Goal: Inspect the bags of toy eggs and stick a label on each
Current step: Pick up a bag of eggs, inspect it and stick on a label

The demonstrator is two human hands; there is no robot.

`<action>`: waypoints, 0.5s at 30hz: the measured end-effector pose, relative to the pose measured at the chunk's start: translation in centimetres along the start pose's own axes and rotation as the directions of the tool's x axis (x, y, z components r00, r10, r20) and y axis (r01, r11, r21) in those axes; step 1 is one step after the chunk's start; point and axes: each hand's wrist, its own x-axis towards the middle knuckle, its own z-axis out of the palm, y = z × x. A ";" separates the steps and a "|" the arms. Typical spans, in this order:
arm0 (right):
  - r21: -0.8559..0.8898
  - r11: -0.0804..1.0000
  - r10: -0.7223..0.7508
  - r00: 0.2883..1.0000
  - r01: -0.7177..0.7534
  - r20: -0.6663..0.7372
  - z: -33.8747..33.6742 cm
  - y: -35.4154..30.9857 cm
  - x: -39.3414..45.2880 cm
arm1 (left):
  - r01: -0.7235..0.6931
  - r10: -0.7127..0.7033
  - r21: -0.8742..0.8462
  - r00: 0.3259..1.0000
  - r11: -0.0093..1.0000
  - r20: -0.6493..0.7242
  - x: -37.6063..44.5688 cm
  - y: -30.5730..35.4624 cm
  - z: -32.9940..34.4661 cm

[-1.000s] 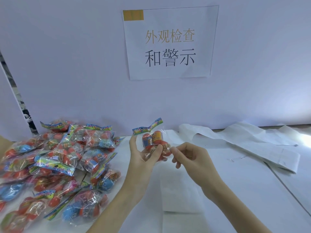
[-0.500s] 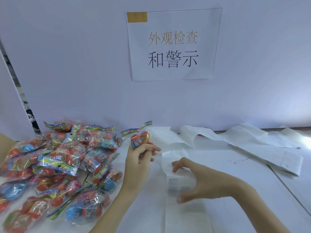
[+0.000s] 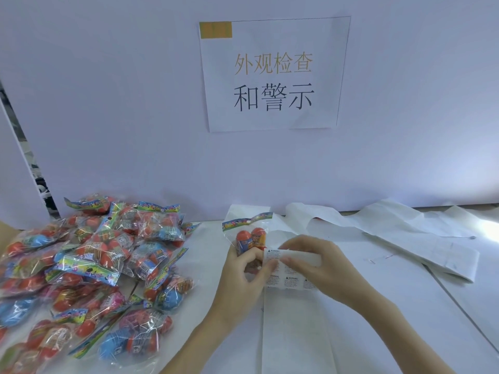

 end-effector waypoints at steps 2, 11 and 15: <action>0.004 0.999 -0.051 0.991 0.052 -0.121 0.3 -0.2 -0.1 | 0.026 -0.027 -0.031 1.000 0.999 -0.008 0.0 0.1 0.0; -0.350 0.893 -0.384 0.883 0.282 -0.270 2.7 0.6 -0.3 | 0.098 -0.102 -0.091 0.994 0.991 -0.035 0.1 0.3 -0.1; -0.437 0.833 -0.486 0.826 0.339 -0.286 3.0 0.6 -0.2 | 0.147 -0.147 -0.142 0.989 0.979 0.006 0.3 0.1 -0.4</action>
